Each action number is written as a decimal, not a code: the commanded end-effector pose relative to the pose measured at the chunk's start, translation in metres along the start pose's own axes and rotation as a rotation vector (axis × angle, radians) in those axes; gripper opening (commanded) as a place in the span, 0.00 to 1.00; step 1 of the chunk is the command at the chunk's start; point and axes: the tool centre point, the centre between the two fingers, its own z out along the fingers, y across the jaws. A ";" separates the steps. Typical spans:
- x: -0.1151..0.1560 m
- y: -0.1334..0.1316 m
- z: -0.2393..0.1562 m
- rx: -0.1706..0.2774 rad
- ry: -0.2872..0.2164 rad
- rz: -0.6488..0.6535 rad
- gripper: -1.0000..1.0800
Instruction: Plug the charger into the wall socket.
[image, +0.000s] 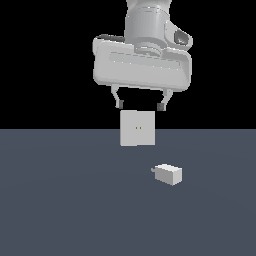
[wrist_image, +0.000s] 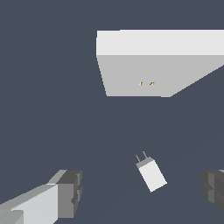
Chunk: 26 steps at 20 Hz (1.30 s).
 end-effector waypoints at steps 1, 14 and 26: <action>-0.006 0.003 0.005 0.006 0.021 -0.035 0.96; -0.027 0.016 0.027 0.037 0.108 -0.183 0.96; -0.040 0.028 0.048 0.067 0.182 -0.307 0.96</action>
